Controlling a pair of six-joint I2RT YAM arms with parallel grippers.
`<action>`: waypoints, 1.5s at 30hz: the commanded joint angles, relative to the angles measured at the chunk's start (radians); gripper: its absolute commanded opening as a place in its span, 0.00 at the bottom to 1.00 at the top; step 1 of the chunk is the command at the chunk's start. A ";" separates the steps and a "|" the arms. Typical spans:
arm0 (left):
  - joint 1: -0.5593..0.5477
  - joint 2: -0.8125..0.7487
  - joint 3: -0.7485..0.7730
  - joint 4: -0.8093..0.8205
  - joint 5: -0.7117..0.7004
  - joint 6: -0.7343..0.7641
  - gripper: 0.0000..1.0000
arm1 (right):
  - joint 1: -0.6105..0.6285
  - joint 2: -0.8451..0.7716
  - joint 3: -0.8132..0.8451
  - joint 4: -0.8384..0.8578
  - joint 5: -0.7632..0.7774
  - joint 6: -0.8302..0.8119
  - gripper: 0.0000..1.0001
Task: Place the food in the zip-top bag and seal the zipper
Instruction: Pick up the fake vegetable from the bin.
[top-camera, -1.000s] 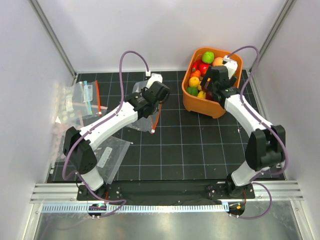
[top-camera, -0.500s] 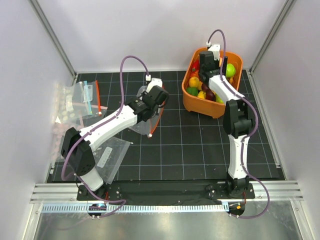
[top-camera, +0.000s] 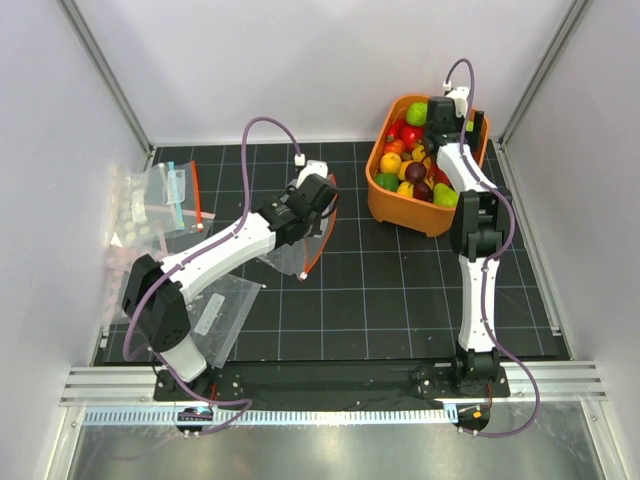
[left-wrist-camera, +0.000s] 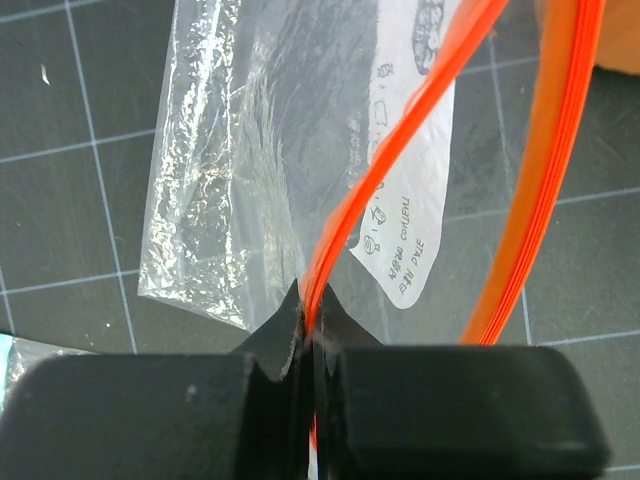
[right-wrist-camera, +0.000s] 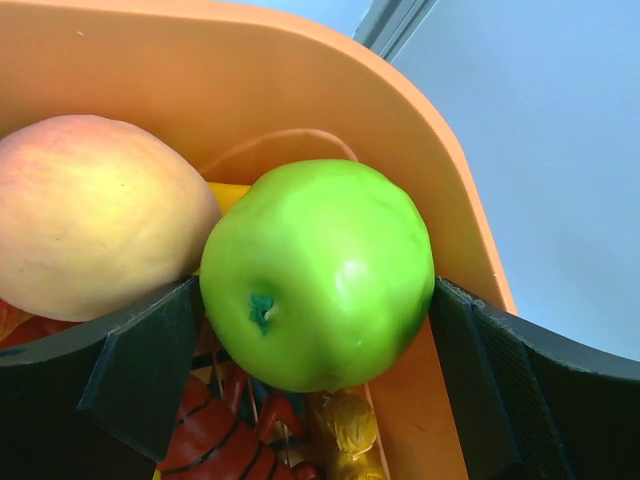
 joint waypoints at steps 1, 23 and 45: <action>-0.006 -0.049 -0.010 0.043 0.025 -0.014 0.00 | 0.009 -0.023 0.025 0.065 0.047 -0.036 1.00; -0.016 -0.064 -0.004 0.039 0.057 -0.003 0.00 | 0.113 -0.321 -0.313 0.247 0.014 0.010 0.38; -0.016 -0.044 -0.006 0.056 0.237 0.012 0.00 | 0.357 -1.220 -1.156 0.333 -0.676 0.588 0.27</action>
